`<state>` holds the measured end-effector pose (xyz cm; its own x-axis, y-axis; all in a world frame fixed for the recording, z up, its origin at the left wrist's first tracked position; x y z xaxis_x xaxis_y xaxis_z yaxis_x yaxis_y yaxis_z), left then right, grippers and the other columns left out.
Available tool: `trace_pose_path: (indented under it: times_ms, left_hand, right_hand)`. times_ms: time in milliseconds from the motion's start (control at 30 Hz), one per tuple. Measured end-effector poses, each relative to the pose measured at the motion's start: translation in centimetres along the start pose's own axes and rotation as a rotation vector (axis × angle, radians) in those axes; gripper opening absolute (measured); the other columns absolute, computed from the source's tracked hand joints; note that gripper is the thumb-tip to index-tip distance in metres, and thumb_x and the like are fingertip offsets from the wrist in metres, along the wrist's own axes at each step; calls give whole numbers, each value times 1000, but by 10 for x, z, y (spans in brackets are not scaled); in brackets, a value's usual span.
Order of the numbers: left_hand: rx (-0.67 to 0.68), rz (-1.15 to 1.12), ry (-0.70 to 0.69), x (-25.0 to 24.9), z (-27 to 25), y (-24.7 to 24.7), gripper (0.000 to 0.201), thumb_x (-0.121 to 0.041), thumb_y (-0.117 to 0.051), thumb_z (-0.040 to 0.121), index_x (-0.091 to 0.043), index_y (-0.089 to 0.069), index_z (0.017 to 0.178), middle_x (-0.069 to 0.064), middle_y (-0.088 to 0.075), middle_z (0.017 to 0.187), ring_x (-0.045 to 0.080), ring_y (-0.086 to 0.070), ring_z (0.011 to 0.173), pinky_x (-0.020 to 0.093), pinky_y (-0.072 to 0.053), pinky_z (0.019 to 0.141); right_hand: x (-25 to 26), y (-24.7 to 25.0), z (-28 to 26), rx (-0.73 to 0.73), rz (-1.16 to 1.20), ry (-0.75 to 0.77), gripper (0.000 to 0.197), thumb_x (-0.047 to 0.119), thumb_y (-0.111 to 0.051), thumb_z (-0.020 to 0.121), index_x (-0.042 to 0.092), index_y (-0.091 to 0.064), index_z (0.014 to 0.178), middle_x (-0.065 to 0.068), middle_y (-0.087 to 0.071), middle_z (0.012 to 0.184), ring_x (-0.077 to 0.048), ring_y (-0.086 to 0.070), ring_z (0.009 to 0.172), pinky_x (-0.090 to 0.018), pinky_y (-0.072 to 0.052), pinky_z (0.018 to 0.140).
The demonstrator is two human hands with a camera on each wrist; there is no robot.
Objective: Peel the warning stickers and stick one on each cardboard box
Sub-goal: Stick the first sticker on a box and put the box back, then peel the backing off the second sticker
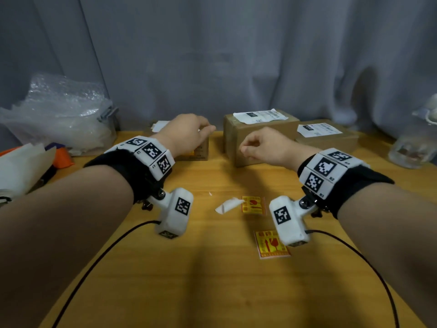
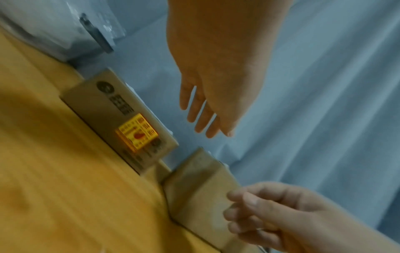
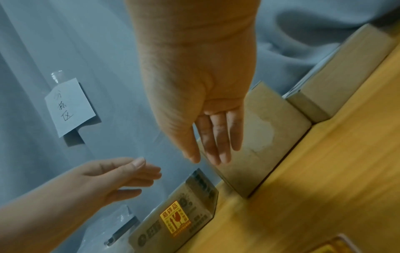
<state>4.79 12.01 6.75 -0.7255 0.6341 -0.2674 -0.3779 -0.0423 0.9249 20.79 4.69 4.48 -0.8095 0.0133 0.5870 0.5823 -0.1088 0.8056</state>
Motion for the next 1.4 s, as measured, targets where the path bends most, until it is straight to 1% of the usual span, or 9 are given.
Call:
trace_pose_path:
  times_ms: [167,300,533,733,867,967,1067,1233,1400]
  left_hand:
    - [213,-21,-15,-42,-28,-31,37,-43,-46,93,-16,-62,114,3,-63,105,22,-57,102,30,-44,85]
    - [304,-24,-56,-58,-43,-62,39,-43,-54,89,-19,-58,120,1,-60,119,18,-55,106,27,-43,84]
    - [386,-59,-46,-58,-53,-97,34,-35,-65,84,-17,-62,112,3,-63,112,18,-57,103,35,-48,92]
    - [359,-12,-23,-38,-55,-100,23,-25,-56,89,-15,-63,109,5,-62,115,21,-55,105,30,-45,87]
    - [332,-72,21,-34,-52,-99,23,-26,-54,91,-15,-63,109,2,-61,112,18,-56,102,25,-43,83]
    - [244,-225,38,-39,-50,-93,30,-32,-47,95,-11,-63,109,5,-64,107,18,-56,95,28,-44,81]
    - [174,-478,23,-49,-50,-84,38,-35,-41,97,-9,-64,110,5,-65,103,17,-58,97,30,-45,83]
    - [130,-670,-37,-63,-49,-76,19,-20,-63,87,-6,-65,100,-2,-62,82,5,-56,74,7,-45,65]
    - [94,-779,-2,-65,-51,-75,8,-11,-64,86,-7,-60,91,1,-60,75,6,-55,64,12,-47,58]
  right_hand:
    - [-29,4,-35,40,-105,-147,21,25,-62,89,9,-69,100,4,-59,76,-13,-55,79,-20,-40,60]
    - [-47,-16,-52,144,-179,-228,34,33,-70,81,12,-69,108,-3,-67,102,-17,-57,93,-27,-43,77]
    - [-51,-50,-52,282,-254,-220,64,44,-74,74,12,-54,127,-5,-59,124,-21,-54,110,-28,-43,89]
    - [-54,-52,-49,378,-379,-325,71,51,-75,71,9,-55,125,-6,-58,119,-26,-54,110,-40,-45,97]
    - [-56,-47,-50,293,-212,-307,45,35,-77,74,12,-59,108,-2,-59,93,-19,-55,88,-29,-43,73]
    - [-57,-46,-53,194,199,-282,30,12,-75,78,13,-59,103,-1,-61,81,-14,-60,74,-21,-48,58]
    - [-56,-43,-54,174,411,-215,33,4,-72,78,7,-63,109,-2,-66,82,-12,-62,71,-18,-52,61]
    - [-49,-39,-57,224,510,-137,35,1,-72,76,0,-64,110,-8,-67,85,-15,-62,73,-19,-52,67]
    - [-44,-41,-59,191,573,-103,28,7,-73,77,-3,-65,102,-10,-67,85,-16,-63,75,-27,-51,75]
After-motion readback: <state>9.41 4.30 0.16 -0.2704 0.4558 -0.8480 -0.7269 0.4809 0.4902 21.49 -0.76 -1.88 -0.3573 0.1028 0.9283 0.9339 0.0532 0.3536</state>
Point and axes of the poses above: each hand's wrist, its own z-axis towards the middle knuckle, its own y-axis out of the back of the hand, x = y × z, the point moved 5 cm from there along z, towards the middle knuckle
